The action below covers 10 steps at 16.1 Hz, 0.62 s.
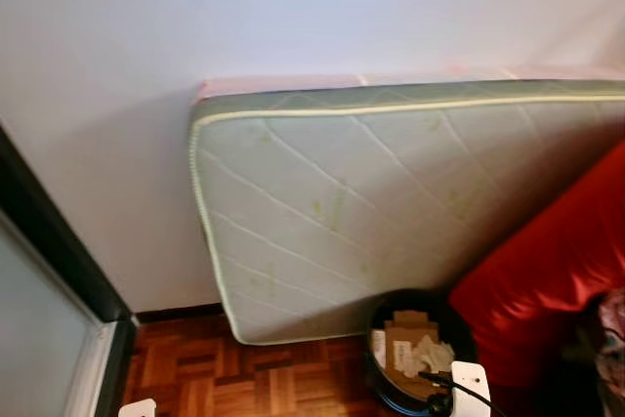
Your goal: Clean up the room
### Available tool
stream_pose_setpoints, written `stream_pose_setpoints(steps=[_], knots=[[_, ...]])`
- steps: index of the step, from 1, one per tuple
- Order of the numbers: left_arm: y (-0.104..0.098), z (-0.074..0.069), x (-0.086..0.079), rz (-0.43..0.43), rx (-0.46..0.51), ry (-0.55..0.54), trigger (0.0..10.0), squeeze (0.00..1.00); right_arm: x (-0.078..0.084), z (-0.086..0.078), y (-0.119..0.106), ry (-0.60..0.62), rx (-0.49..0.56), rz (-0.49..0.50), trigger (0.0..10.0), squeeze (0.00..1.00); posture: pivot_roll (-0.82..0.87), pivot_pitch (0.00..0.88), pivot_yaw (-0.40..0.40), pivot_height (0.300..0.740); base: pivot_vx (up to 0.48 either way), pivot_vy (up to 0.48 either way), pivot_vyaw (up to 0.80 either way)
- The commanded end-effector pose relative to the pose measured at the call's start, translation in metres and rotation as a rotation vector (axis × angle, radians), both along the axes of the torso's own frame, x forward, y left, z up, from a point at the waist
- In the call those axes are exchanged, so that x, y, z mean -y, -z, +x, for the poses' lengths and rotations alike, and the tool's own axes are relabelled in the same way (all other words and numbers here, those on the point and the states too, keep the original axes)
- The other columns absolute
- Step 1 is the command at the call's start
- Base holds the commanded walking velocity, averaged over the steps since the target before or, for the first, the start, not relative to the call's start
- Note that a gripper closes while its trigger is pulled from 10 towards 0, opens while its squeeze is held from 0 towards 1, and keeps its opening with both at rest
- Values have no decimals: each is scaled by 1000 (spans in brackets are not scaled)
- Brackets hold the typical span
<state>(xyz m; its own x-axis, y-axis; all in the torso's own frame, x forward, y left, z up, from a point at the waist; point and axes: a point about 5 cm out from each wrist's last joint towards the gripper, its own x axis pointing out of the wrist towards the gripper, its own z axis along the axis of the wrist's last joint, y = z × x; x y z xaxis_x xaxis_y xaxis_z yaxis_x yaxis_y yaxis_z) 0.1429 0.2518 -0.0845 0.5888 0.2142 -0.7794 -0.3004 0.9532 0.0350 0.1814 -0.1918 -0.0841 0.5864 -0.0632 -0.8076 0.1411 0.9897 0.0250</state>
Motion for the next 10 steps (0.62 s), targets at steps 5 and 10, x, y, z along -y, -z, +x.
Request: stream_pose_setpoints(steps=[5,10], knots=[[-4,31,24,35,-46,205,10000,0,-7,50,-26,17,59,150,10000,0,32,0,14,740,0,-94,-750],[-3,29,25,24,-50,199,10000,0,-7,49,-25,16,54,150,10000,0,29,0,17,740,0,-192,-747]])
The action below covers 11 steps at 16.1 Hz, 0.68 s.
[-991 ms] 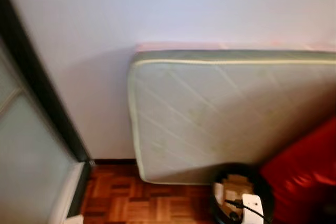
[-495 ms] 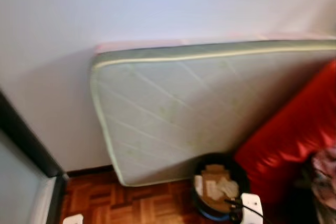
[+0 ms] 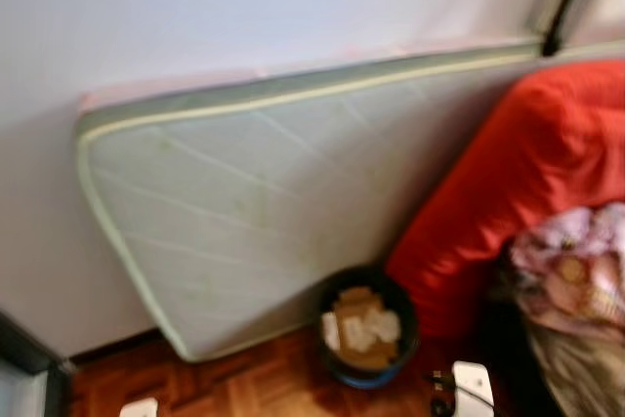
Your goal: Clean up the room
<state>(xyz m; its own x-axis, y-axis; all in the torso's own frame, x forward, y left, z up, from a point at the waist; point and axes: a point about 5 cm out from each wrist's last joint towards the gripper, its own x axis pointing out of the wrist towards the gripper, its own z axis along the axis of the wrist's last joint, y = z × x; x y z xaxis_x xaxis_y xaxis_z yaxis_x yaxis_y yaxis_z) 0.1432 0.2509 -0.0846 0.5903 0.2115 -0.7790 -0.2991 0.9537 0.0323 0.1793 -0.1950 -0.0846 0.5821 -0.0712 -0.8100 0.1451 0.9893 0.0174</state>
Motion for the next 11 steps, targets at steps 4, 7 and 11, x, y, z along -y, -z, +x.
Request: stream_pose_setpoints(steps=[4,7,11], knots=[[-3,28,24,35,-62,212,10000,0,-10,50,-25,17,61,159,10000,0,45,0,20,740,0,0,-748],[-4,30,21,45,-60,221,10000,0,-13,52,-26,34,71,174,10000,0,42,0,44,740,0,0,-750],[-6,31,16,68,-66,244,10000,0,-18,53,-26,52,75,193,10000,0,44,0,82,740,0,0,-748]])
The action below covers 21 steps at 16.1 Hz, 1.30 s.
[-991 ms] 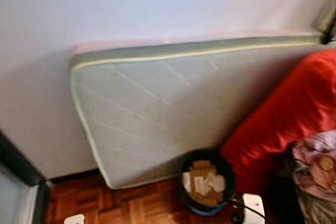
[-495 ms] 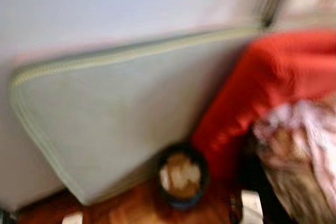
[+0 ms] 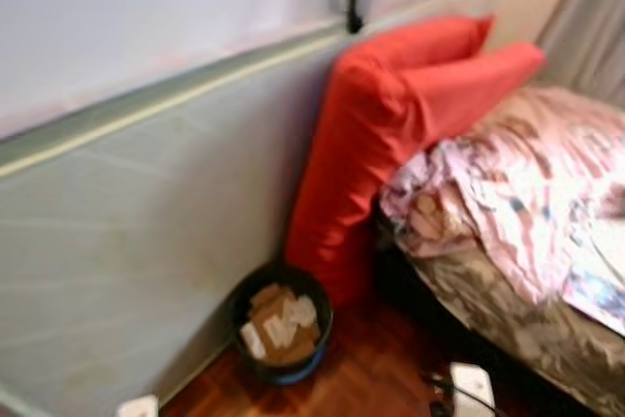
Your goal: Clean up the room
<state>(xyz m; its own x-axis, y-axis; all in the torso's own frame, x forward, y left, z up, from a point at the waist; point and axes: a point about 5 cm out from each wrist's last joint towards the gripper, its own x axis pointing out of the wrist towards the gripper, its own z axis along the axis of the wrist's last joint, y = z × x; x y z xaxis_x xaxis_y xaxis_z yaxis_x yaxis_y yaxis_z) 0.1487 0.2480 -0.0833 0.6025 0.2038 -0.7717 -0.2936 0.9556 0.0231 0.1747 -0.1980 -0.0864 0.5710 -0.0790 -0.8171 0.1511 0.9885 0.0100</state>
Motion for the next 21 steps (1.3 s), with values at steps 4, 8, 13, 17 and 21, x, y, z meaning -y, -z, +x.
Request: stream_pose_setpoints(steps=[4,8,13,17,21], knots=[[-6,27,12,83,-77,243,10000,0,-23,60,-29,66,104,205,10000,0,37,0,83,740,0,0,-364],[-5,27,15,55,-65,203,10000,0,-18,61,-30,54,112,181,10000,0,33,0,59,740,0,0,0],[-4,25,17,-9,-43,121,10000,0,-17,61,-30,37,106,162,10000,0,21,0,58,740,0,0,0],[-4,25,17,-9,-43,121,10000,0,-17,61,-30,37,106,162,10000,0,21,0,58,740,0,0,0],[-4,25,17,-9,-43,121,10000,0,-17,61,-30,37,106,162,10000,0,21,0,58,740,0,0,0]])
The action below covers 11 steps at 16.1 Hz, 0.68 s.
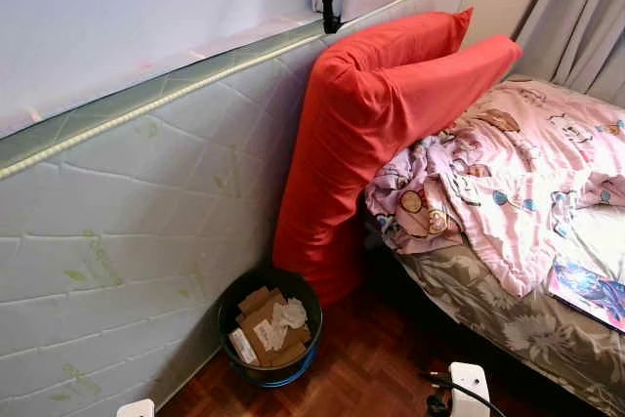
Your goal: Clean up the room
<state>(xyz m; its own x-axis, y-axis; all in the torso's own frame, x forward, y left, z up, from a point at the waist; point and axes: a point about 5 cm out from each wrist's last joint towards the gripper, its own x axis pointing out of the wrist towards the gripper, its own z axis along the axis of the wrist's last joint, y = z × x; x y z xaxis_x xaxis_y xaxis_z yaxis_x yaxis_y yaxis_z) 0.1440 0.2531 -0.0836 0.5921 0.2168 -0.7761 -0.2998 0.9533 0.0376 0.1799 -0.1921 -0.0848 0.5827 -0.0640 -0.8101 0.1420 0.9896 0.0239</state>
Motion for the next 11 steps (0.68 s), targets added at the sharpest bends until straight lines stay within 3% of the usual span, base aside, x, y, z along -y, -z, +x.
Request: stream_pose_setpoints(steps=[1,11], knots=[[-4,30,22,-22,-32,128,10000,0,-11,56,-29,45,92,151,10000,0,21,0,58,740,0,0,0],[-4,28,19,-25,-25,126,10000,0,-15,54,-27,57,98,168,10000,0,6,0,71,740,0,0,0]])
